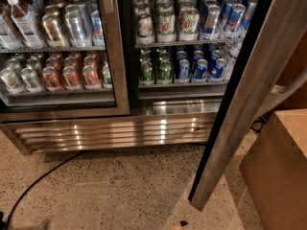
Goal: Open right fridge door
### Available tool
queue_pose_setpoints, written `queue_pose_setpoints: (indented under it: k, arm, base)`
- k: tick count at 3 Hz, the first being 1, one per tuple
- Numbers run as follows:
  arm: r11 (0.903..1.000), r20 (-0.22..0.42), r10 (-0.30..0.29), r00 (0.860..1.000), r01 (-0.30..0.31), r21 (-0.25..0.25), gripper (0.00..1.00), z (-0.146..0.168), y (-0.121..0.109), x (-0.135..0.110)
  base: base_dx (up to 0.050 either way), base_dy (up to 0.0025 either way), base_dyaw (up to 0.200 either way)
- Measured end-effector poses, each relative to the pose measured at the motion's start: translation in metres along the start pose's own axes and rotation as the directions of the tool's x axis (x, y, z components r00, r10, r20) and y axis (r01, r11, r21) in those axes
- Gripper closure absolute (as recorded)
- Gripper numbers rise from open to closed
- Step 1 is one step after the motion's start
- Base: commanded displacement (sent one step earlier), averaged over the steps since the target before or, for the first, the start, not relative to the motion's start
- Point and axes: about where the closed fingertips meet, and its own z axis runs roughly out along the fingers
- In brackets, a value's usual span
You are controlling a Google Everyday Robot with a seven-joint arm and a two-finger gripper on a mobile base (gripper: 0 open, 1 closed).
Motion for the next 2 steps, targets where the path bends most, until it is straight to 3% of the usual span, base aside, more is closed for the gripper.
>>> queue_pose_setpoints:
  k: [1,2]
  arm:
    - [1.0,0.0,0.0,1.0,0.0,0.0,0.0,0.0,-0.001,0.0]
    - [0.9995,0.032,0.022,0.999,-0.022,-0.024,1.0,0.013,0.01,-0.012]
  base:
    - [0.0,0.0,0.0]
    - [0.0,0.0,0.0]
